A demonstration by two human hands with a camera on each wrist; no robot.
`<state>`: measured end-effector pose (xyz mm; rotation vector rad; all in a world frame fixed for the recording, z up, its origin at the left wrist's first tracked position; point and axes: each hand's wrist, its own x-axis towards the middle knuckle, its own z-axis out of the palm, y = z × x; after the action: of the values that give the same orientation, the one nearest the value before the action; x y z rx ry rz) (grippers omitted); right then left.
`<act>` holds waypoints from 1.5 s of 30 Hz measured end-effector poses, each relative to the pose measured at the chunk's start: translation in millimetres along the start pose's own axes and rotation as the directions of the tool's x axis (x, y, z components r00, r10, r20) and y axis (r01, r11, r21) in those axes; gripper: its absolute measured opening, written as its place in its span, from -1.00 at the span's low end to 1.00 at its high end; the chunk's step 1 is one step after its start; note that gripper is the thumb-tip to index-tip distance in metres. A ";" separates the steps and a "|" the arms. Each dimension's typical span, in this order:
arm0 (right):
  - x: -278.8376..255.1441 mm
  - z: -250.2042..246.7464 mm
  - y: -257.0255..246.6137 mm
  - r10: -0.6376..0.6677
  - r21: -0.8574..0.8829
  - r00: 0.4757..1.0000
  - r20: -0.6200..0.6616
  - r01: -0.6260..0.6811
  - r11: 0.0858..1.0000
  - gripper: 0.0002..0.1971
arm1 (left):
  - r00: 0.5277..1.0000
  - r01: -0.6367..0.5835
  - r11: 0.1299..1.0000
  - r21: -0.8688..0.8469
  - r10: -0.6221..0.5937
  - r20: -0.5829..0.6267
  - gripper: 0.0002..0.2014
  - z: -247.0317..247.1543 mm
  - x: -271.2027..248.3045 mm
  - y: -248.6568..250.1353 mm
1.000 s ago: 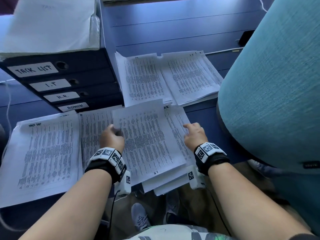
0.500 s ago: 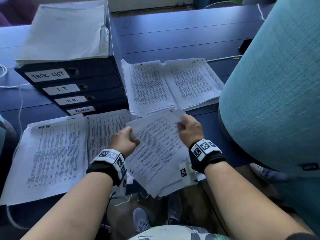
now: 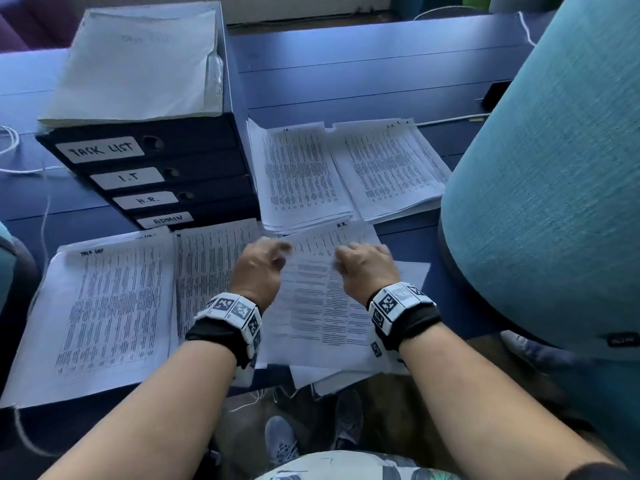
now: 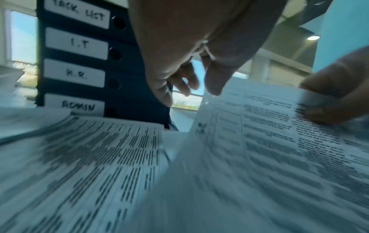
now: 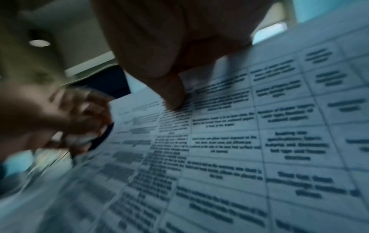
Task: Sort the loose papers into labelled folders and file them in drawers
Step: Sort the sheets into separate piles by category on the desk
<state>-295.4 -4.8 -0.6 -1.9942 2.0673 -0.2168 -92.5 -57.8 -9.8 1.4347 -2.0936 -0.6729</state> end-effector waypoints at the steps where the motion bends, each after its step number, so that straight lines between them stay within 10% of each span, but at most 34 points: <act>1: -0.1 -3.2 2.6 0.060 0.041 0.998 -0.020 -0.059 0.997 -0.84 | 0.995 0.084 0.996 -0.018 -0.085 -0.042 -0.65 1.0 -0.4 -1.0; 7: 6.4 -1.9 38.8 0.512 0.419 0.857 0.057 -0.486 0.767 -0.91 | 0.863 0.497 0.866 0.063 -0.500 0.074 -0.69 12.9 -10.6 -28.6; 16: 7.7 25.1 48.8 0.567 0.363 0.805 0.175 -0.589 0.723 -0.79 | 0.748 0.633 0.773 0.050 -0.627 0.216 -0.54 26.6 -13.8 -32.6; 27: 9.2 30.2 68.1 0.580 0.597 0.790 0.199 -0.567 0.567 -0.77 | 0.778 0.629 0.777 -0.043 -0.627 0.037 -0.88 16.4 -6.2 -43.4; 32: 21.0 20.5 63.8 0.592 0.709 0.796 0.127 -0.490 0.507 -0.78 | 0.775 0.625 0.770 -0.124 -0.632 -0.020 -0.45 19.4 1.3 -36.2; 39: 45.2 7.9 58.4 0.605 0.847 0.796 0.020 -0.335 0.413 -0.93 | 0.825 0.548 0.817 -0.181 -0.492 0.277 -0.84 20.5 14.7 -25.0; 45: 45.2 23.3 61.0 0.433 0.763 0.869 0.241 -0.445 0.468 -0.65 | 0.831 0.555 0.750 -0.361 -0.518 0.201 -0.90 17.2 36.2 -15.1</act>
<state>-348.2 -45.3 -43.9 -0.8639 1.8632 -0.8544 -104.6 -94.7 -27.7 1.7805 -1.4451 -1.3322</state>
